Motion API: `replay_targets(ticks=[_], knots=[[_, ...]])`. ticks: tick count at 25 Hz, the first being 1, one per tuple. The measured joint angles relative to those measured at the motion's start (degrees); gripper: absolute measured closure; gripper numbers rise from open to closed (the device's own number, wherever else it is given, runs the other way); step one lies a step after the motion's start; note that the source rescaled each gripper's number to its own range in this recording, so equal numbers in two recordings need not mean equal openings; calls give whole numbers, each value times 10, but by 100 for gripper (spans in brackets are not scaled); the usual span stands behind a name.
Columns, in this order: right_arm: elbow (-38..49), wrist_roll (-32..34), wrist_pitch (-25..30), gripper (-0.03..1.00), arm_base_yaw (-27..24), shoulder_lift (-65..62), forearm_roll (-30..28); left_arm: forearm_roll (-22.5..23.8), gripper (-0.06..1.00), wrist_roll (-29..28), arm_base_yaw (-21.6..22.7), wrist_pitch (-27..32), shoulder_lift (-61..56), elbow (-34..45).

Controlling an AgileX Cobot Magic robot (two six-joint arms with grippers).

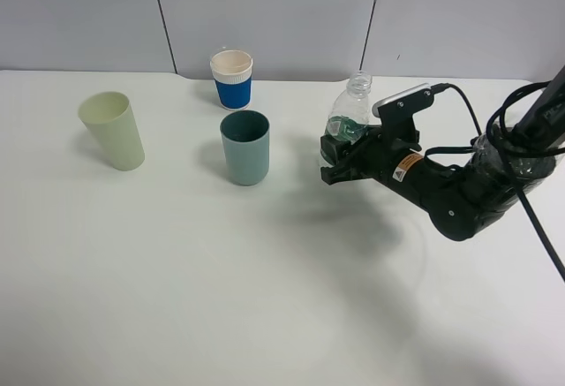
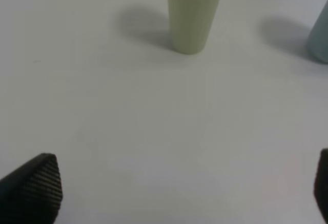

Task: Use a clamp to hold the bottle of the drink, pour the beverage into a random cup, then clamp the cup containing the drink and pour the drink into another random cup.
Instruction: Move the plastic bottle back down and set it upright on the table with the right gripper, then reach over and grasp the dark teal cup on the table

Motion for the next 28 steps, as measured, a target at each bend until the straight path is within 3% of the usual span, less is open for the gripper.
replay_targets(ticks=[4,9,11,19,28], knots=[[0,0,0,96,0,0,-7,0,-6,0,0,0,0,0],[1,0,3,33,0,3,-8,0,-6,0,0,0,0,0],[1,0,4,22,0,3,-8,0,-6,0,0,0,0,0],[1,0,34,15,0,-35,-8,0,-6,0,0,0,0,0],[36,-4,96,15,0,-200,3,0,-6,0,0,0,0,0]])
